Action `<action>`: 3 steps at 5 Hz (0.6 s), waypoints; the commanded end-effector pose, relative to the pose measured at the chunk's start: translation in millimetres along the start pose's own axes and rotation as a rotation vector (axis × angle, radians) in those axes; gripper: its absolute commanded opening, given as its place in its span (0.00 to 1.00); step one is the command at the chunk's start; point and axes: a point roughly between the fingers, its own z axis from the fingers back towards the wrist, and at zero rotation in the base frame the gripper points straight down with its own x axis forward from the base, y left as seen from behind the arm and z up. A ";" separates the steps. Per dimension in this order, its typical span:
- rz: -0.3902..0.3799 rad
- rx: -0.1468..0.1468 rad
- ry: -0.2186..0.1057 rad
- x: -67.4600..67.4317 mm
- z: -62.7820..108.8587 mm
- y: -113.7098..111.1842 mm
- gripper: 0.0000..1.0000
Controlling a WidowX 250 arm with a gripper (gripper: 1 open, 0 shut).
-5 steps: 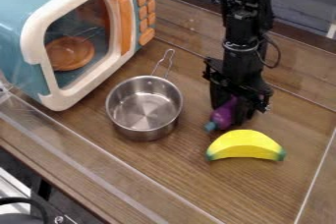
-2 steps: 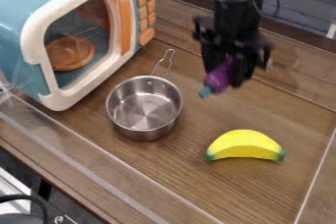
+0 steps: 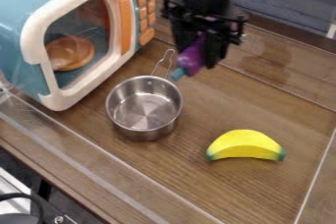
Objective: Put the eggplant in the silver pot
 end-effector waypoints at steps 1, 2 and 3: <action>0.005 0.012 -0.047 -5.2 12.4 10.2 0.00; 0.014 0.018 -0.040 -10.3 10.4 16.6 0.00; 0.020 0.023 -0.032 -14.4 8.4 20.8 0.00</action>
